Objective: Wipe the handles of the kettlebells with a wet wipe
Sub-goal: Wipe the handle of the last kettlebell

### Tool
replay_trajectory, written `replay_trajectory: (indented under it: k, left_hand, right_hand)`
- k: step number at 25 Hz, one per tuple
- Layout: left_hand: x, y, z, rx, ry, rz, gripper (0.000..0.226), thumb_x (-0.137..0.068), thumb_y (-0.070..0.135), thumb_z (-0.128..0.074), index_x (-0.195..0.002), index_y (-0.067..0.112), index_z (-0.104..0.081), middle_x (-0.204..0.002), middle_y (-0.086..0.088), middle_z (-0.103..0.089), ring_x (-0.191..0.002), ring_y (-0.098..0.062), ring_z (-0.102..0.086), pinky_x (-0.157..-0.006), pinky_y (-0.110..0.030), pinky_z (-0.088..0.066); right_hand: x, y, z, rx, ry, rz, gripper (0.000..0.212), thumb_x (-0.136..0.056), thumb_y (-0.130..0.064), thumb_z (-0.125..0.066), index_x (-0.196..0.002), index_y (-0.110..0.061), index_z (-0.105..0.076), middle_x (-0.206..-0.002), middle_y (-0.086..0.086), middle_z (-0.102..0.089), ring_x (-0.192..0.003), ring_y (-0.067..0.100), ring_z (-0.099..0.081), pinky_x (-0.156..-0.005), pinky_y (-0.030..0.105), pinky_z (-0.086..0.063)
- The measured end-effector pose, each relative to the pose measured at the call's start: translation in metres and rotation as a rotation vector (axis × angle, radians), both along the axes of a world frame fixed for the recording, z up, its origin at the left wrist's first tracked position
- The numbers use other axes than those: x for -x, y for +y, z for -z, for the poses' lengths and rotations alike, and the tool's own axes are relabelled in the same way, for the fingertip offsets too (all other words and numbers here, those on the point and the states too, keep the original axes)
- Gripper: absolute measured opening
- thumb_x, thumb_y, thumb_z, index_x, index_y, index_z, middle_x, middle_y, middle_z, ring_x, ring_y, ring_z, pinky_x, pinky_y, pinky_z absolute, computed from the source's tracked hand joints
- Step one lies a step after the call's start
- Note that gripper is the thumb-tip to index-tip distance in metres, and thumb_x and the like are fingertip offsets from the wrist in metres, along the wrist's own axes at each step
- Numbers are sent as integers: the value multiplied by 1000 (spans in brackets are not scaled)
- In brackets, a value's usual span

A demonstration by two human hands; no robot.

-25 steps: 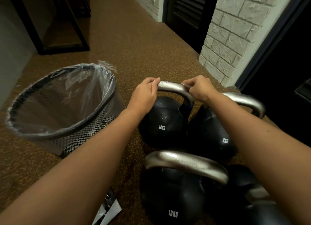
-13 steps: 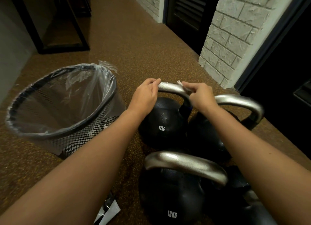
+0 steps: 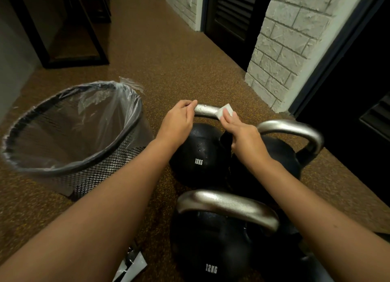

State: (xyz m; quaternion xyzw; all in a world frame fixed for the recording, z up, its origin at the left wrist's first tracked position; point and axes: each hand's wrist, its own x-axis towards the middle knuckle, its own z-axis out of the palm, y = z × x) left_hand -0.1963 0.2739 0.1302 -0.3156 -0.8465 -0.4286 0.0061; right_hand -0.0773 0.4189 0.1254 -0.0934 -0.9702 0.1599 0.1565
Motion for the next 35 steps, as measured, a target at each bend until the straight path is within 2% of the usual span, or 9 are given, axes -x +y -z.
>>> replay_trajectory:
  k: [5,10,12,14,16,18,22,29,35]
  left_hand:
    - [-1,-1,-1,6,-23,1,43,-100,34,-29,-127,12,-55,-128,2,-53,-113,-12,-51,-88,-19,-33]
    - [-4,-2,-4,-1,7,15,41,-101,28,-29,-124,10,-58,-129,1,-52,-113,-12,-50,-89,-18,-31]
    - [-5,-1,-3,-1,13,12,41,-101,28,-29,-123,10,-58,-129,1,-52,-114,-12,-49,-89,-17,-31]
    - [-4,-1,-2,2,16,9,41,-101,29,-29,-123,10,-58,-130,0,-52,-115,-13,-49,-90,-18,-31]
    - [-2,-1,-1,-5,4,6,42,-100,31,-29,-125,11,-57,-130,1,-52,-115,-13,-49,-91,-19,-32]
    - [-1,-1,0,0,2,10,43,-100,32,-28,-126,12,-56,-130,1,-52,-115,-13,-50,-92,-21,-34]
    - [3,-1,3,-10,-40,6,44,-99,36,-29,-128,14,-54,-128,2,-54,-113,-11,-51,-90,-22,-37]
    - [2,-3,1,-10,-76,5,44,-98,38,-30,-129,16,-53,-127,4,-55,-111,-5,-49,-88,-17,-33]
    - [3,-4,-2,-24,-80,11,42,-99,35,-31,-127,15,-54,-128,3,-55,-113,-6,-49,-89,-16,-32]
  right_hand:
    - [-21,-1,9,29,27,70,74,-73,21,-46,-138,-14,-44,-150,1,-32,-137,22,-33,-105,11,-18]
    - [-15,-9,1,378,36,383,48,-89,2,-43,-131,-18,-53,-126,14,-60,-119,32,-53,-99,23,-35]
    - [-4,-15,-9,774,55,541,48,-86,4,-45,-128,-14,-56,-123,10,-60,-110,33,-58,-100,37,-44]
    - [7,-24,-24,1355,179,616,44,-84,15,-39,-121,-4,-55,-110,6,-56,-93,27,-61,-93,38,-48]
    - [19,-30,-38,1744,263,633,34,-86,20,-31,-109,4,-50,-116,17,-51,-106,33,-57,-91,40,-46]
    - [28,-32,-44,1918,356,652,37,-87,21,-27,-117,11,-45,-134,26,-41,-125,40,-42,-103,45,-36]
    - [38,-49,-43,2088,490,643,50,-86,22,-24,-134,10,-32,-141,27,-34,-130,44,-35,-108,51,-29]
    - [37,-51,-24,2121,428,613,50,-87,19,-24,-133,8,-39,-137,27,-42,-126,41,-42,-96,47,-41]
    - [36,-54,-43,2102,360,520,52,-87,19,-22,-136,7,-36,-138,26,-41,-128,41,-40,-100,48,-39]
